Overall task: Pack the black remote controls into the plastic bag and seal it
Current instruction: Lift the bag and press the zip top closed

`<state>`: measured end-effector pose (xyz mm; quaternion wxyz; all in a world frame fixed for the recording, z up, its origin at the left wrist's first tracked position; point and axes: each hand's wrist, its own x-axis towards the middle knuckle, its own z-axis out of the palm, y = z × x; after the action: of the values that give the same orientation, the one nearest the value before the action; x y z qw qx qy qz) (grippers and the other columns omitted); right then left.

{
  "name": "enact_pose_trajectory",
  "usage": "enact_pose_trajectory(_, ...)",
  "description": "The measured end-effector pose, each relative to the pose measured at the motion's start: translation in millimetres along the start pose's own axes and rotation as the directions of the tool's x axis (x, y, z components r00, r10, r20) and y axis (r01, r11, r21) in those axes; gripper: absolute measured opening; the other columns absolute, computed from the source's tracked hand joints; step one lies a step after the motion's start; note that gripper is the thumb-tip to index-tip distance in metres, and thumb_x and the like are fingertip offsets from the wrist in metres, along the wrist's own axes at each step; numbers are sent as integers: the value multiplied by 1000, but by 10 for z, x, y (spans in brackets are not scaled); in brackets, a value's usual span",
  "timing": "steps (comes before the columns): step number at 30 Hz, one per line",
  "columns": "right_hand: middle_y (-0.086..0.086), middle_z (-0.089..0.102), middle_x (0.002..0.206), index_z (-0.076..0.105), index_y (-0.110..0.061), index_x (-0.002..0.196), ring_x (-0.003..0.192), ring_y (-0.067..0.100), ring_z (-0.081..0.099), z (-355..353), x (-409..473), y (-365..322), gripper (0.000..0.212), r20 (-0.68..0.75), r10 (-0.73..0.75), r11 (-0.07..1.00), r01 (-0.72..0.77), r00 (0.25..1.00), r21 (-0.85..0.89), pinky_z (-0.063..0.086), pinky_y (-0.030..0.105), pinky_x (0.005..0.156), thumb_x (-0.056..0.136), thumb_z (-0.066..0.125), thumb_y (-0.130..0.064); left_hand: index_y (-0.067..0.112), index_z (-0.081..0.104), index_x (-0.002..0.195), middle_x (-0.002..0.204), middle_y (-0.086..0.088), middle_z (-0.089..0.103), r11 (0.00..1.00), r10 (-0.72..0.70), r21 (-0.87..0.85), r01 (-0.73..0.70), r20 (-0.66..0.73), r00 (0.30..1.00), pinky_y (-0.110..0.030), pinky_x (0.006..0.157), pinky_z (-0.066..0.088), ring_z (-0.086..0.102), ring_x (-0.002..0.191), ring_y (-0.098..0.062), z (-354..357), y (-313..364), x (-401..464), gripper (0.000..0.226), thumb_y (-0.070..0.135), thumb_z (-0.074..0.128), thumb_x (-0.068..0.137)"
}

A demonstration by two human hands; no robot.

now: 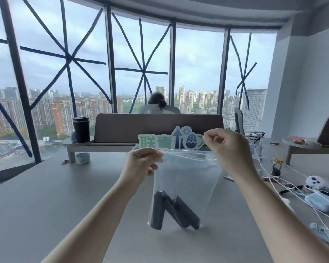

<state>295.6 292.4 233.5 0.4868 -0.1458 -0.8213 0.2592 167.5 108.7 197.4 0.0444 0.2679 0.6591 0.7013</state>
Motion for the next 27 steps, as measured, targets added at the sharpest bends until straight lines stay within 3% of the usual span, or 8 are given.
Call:
enact_pose_trajectory(2, -9, 65, 85, 76, -26, 103, 78, 8, 54, 68, -31, -126, 24, 171, -150, 987, 156, 974, -24, 46, 31, 74, 82, 74, -36, 11, 73, 76, 57, 6, 69, 998, 39, 44, -39, 5, 999, -17, 43, 42, 51, 46, -8, 114, 33, -1, 6, 11, 69, 81)
enact_pose_trajectory(4, -9, 68, 94, 76, -26, 107, 89, 11, 53, 156, -16, -192, 31, 311, -179, 972, 217, 934, -90, 44, 31, 81, 80, 75, -40, 13, 73, 75, 54, 6, 68, 995, 68, 73, -68, 3, 998, -18, 43, 42, 50, 45, -9, 178, 62, 8, 9, 8, 68, 81)
enact_pose_trajectory(8, -18, 64, 65, 79, -23, 82, 65, -2, 56, 228, 75, -234, 7, 414, -132, 982, 175, 901, -68, 45, 24, 71, 81, 75, -30, 17, 72, 71, 56, 4, 69, 986, 118, 114, -119, 13, 993, -20, 45, 46, 53, 47, -9, 181, 120, 6, 13, 7, 69, 80)
enact_pose_trajectory(11, -20, 61, 54, 73, -28, 70, 57, -6, 54, 232, 131, -295, 12, 456, -134, 984, 174, 880, -47, 41, 22, 66, 81, 75, -27, 16, 71, 68, 57, 3, 68, 988, 116, 103, -117, 23, 993, -20, 43, 44, 51, 47, -9, 146, 165, -16, 15, 6, 68, 80)
enact_pose_trajectory(14, -26, 59, 48, 75, -27, 71, 54, -10, 53, 224, 160, -375, 10, 493, -135, 987, 158, 860, -6, 39, 18, 61, 81, 76, -29, 14, 72, 69, 59, 4, 67, 986, 125, 104, -129, 45, 991, -21, 42, 42, 51, 47, -9, 128, 253, -20, 13, 6, 68, 79)
enact_pose_trajectory(20, -31, 57, 48, 72, -30, 65, 52, -2, 48, 230, 218, -493, 15, 482, -125, 987, 159, 867, -30, 46, 35, 72, 80, 73, -34, 11, 71, 69, 60, 5, 67, 967, 166, 183, -175, 64, 984, -19, 43, 40, 49, 46, -10, 87, 417, -7, 10, 11, 69, 79)
enact_pose_trajectory(24, -12, 63, 57, 66, -38, 58, 62, 8, 54, 221, 228, -554, 20, 450, -104, 982, 164, 887, -96, 55, 43, 79, 77, 70, -40, 13, 70, 64, 57, 4, 67, 959, 195, 199, -200, 48, 980, -18, 41, 36, 46, 44, -12, 72, 461, 7, 15, 8, 69, 78)
enact_pose_trajectory(27, -12, 65, 56, 67, -41, 56, 65, 13, 56, 217, 219, -610, 20, 434, -97, 981, 160, 896, -111, 56, 44, 80, 75, 71, -40, 19, 69, 59, 57, 3, 66, 956, 216, 196, -219, 38, 976, -20, 45, 38, 43, 42, -9, 64, 477, 8, 22, 7, 68, 78)
